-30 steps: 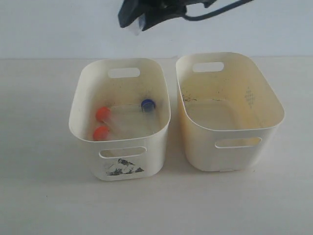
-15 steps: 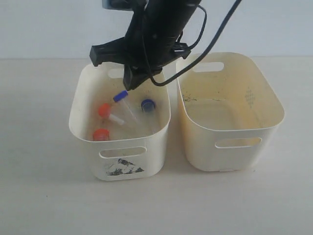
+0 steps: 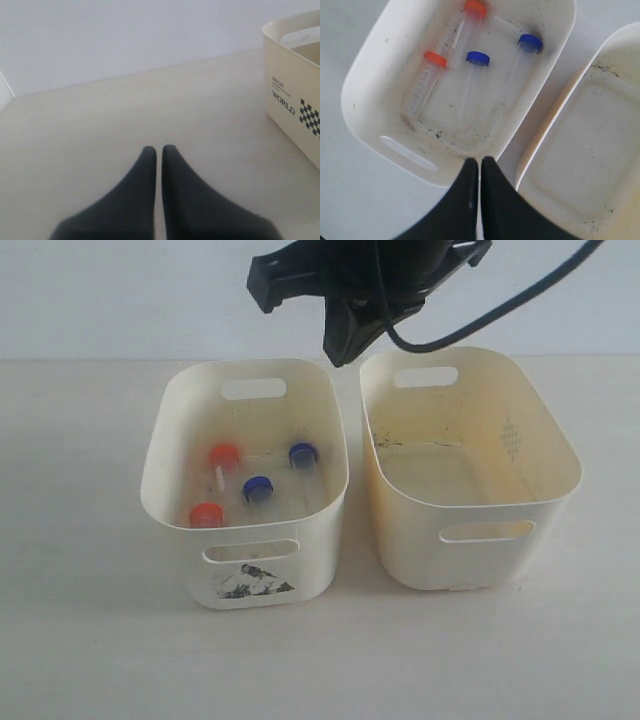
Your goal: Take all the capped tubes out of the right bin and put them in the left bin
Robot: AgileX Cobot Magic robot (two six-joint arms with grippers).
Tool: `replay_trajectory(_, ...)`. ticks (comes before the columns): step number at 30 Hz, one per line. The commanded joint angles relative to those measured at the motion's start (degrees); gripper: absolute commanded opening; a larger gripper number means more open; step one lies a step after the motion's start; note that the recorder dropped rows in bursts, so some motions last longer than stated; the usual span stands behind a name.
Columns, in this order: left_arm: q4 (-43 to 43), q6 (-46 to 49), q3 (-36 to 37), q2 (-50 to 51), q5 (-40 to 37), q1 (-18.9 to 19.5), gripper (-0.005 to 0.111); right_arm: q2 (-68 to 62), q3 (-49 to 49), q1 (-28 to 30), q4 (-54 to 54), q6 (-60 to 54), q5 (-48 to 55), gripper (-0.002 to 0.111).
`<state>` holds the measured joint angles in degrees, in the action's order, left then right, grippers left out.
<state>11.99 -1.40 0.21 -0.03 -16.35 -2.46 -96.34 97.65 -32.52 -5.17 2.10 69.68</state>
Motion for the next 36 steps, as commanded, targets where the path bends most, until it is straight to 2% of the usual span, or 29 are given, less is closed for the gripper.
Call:
replay_trajectory(1,-0.2,-0.8,-0.2,0.0,1.6,-0.1,0.004,1.3,0.4,0.0,0.4,0.0,0.3,0.001)
replay_trajectory(20,-0.2,-0.8,-0.2,0.0,1.6,-0.1,0.004,4.1,0.4,0.0,0.3,-2.7,-1.0,0.001)
replay_trajectory(25,-0.2,-0.8,-0.2,0.0,1.6,-0.1,0.004,11.8,0.4,0.0,1.8,-3.6,-8.6,0.001)
replay_trajectory(30,-0.2,-0.8,-0.2,0.0,1.6,-0.1,0.004,21.6,-0.5,0.0,5.9,-11.8,-13.9,0.001)
replay_trajectory(33,-0.2,-0.8,-0.2,0.0,1.6,-0.1,0.004,27.6,-3.0,0.1,7.9,-12.3,-15.5,0.001)
replay_trajectory(36,-0.2,-0.8,-0.2,0.0,1.6,-0.1,0.004,33.6,-7.1,4.0,7.4,-12.4,-15.9,0.001)
